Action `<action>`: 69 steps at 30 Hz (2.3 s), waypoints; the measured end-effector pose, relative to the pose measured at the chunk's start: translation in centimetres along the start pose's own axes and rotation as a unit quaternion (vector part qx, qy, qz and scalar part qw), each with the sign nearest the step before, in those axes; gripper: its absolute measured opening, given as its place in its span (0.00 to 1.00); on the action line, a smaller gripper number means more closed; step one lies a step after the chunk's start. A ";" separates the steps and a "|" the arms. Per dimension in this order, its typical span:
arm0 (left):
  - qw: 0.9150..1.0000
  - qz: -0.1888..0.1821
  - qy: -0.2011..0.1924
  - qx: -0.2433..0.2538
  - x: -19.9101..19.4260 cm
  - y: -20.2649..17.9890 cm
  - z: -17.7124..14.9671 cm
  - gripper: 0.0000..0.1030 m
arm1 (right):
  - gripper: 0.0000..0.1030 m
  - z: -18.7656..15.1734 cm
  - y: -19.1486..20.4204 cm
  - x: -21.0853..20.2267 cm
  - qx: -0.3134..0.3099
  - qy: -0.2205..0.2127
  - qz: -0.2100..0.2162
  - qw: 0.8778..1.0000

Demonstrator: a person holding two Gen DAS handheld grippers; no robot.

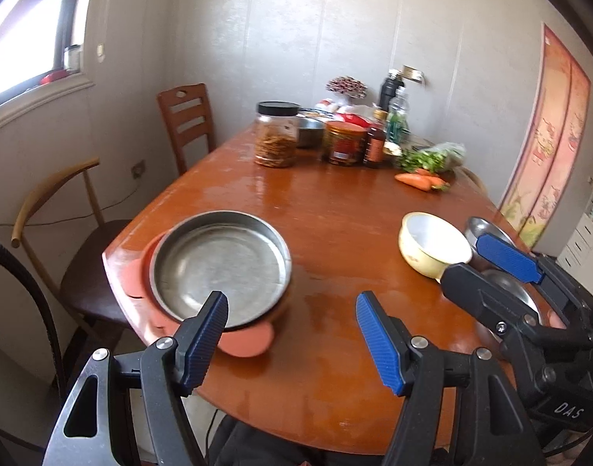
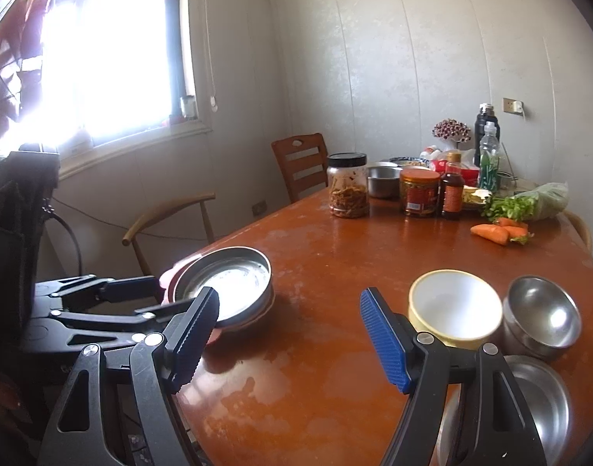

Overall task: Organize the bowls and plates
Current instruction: 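Move both tools away from the stack toward the large steel bowl, then grasp the large steel bowl rim with both grippers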

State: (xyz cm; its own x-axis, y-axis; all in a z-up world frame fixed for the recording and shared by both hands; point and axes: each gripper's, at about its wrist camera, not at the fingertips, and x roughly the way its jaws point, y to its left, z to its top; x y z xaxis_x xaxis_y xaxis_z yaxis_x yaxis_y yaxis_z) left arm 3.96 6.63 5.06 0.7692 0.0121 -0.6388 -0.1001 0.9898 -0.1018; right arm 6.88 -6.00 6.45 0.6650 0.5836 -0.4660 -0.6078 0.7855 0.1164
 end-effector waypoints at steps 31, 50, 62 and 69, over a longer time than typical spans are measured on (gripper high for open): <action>0.988 -0.108 0.054 0.093 4.0 -14.5 -1.4 0.66 | 0.74 -6.8 -13.7 -11.2 0.124 0.004 -0.159 0.980; 0.976 -0.159 0.116 0.096 9.8 -18.6 -2.5 0.66 | 0.66 -10.0 -18.3 -8.3 0.159 0.053 -0.146 0.975; 0.969 -0.190 0.126 0.093 10.3 -18.7 -2.9 0.45 | 0.62 -10.0 -17.6 -7.3 0.150 0.063 -0.123 0.979; 0.971 -0.185 0.128 0.082 9.7 -17.2 -2.9 0.45 | 0.62 -9.5 -16.3 -6.6 0.142 0.072 -0.114 0.981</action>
State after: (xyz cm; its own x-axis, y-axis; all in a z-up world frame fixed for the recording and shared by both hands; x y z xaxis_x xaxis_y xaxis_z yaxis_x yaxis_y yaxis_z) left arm 11.34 -10.68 -1.62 0.5487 -0.3637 -0.7528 0.2712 0.9292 -0.2512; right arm 8.26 -24.59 -0.70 0.6894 0.3674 -0.6243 -0.2920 0.9297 0.2247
